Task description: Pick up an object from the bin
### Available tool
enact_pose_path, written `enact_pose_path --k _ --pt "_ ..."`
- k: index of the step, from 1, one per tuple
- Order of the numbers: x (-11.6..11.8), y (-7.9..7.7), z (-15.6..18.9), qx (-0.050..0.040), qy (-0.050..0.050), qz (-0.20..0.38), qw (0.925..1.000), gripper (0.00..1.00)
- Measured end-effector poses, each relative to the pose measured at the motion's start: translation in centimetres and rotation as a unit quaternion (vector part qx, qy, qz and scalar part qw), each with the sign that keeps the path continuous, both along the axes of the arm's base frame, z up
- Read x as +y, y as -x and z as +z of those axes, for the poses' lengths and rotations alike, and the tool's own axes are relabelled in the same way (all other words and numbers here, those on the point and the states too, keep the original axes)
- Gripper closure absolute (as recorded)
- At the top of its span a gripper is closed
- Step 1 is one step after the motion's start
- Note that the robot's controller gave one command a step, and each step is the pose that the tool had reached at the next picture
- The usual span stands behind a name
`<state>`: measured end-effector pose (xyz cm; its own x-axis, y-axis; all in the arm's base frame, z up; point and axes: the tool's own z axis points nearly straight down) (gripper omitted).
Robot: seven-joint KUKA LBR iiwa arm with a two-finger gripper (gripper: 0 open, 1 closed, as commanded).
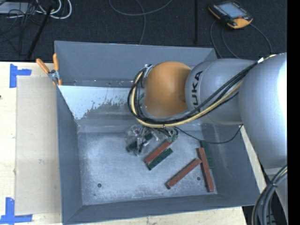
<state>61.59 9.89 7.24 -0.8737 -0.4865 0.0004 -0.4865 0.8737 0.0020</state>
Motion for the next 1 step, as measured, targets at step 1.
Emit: enact_pose_path --k 1 --pt "0.01 0.04 1.09 0.0007 0.0 0.0 1.0 1.0"
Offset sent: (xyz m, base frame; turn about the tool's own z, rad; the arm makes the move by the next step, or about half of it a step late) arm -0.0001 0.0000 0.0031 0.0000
